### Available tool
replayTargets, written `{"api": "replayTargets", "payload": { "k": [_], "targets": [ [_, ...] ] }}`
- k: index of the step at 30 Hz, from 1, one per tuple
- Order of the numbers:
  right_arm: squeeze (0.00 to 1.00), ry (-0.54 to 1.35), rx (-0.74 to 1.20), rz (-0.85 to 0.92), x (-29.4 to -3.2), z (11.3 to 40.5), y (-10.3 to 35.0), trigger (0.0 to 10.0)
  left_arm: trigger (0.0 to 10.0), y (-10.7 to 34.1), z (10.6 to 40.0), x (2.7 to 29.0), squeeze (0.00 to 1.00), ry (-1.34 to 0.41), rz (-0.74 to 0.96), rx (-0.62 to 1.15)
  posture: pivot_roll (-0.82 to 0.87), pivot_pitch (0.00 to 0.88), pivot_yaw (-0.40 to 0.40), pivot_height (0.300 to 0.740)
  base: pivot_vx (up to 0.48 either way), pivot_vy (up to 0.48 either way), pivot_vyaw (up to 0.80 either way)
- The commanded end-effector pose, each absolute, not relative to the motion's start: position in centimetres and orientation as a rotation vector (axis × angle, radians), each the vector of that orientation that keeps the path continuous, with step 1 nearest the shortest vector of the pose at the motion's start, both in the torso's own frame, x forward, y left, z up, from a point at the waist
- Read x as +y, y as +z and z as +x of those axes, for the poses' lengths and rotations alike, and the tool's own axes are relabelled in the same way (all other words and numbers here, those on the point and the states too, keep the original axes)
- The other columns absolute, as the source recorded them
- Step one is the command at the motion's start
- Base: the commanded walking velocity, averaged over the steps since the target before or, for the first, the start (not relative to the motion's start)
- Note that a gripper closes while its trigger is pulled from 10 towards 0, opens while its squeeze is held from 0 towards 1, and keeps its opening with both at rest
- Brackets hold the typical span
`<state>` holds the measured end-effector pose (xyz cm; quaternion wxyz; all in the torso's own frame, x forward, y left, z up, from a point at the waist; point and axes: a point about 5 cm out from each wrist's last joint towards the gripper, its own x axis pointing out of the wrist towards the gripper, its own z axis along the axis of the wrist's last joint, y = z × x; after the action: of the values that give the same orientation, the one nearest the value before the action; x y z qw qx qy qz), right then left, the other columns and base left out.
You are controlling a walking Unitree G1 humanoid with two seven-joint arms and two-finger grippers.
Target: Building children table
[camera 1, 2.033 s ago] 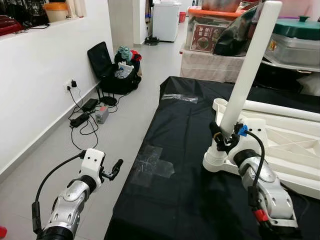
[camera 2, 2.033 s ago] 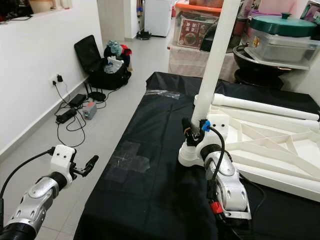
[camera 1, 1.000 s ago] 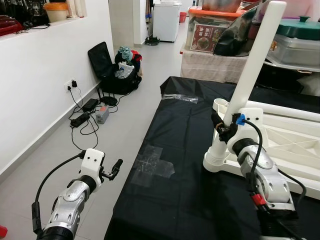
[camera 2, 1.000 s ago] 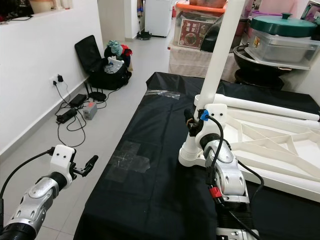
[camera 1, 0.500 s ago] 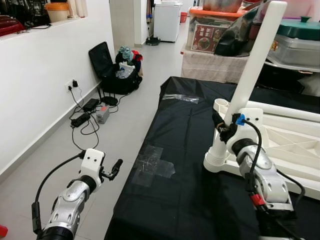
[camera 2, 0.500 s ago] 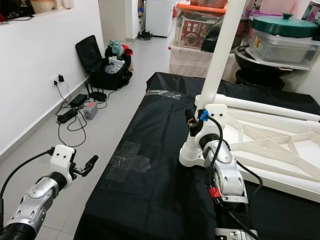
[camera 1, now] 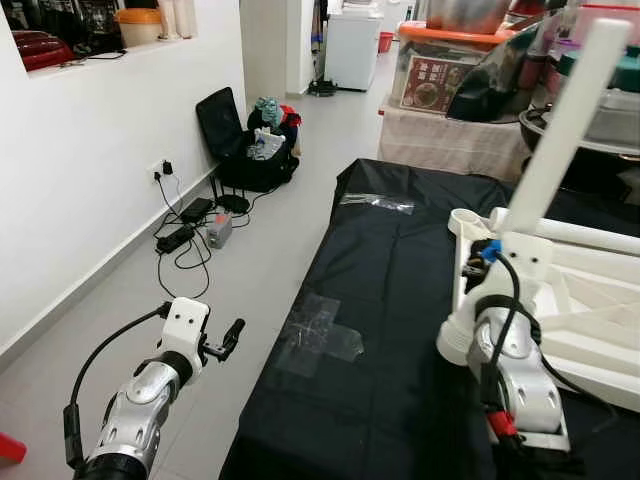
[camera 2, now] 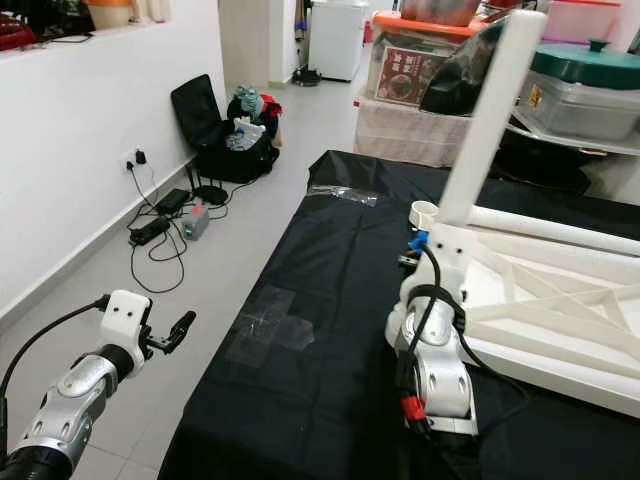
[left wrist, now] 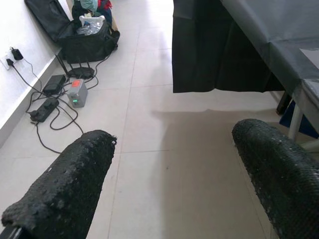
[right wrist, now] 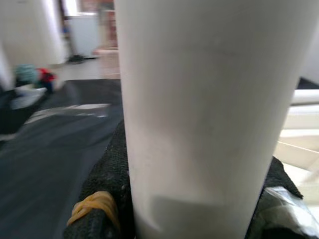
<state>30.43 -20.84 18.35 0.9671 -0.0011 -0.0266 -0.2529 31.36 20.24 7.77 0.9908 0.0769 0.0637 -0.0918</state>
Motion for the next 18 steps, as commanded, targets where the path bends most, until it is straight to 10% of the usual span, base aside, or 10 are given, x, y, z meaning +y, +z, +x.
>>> {"api": "replayTargets", "payload": {
  "k": [1, 9, 11, 18],
  "targets": [
    [0.00, -0.641, 0.033, -0.042, -22.58, 29.44, 16.38, 0.0, 10.0, 7.39, 31.25, 20.06, 0.00, -0.187, 0.156, 0.139, 0.05, 0.000, -0.069, 0.740, 0.000, 0.000, 0.00],
    [0.00, -0.674, 0.054, -0.013, -22.19, 29.13, 16.09, 0.0, 10.0, 7.39, 31.34, 20.08, 0.00, -0.187, 0.160, 0.140, 0.05, 0.000, -0.067, 0.740, 0.000, 0.000, 0.00],
    [0.00, -0.664, 0.063, -0.004, -22.01, 29.20, 15.96, 9.8, 10.0, 7.38, 31.33, 20.09, 0.00, -0.188, 0.160, 0.140, 0.05, 0.000, -0.067, 0.740, 0.000, 0.000, 0.00],
    [0.00, -0.644, 0.032, -0.014, -21.78, 29.30, 16.45, 10.0, 10.0, 7.41, 31.33, 20.16, 0.00, -0.188, 0.163, 0.139, 0.05, 0.000, -0.062, 0.740, 0.000, 0.000, 0.00]
  ]
}}
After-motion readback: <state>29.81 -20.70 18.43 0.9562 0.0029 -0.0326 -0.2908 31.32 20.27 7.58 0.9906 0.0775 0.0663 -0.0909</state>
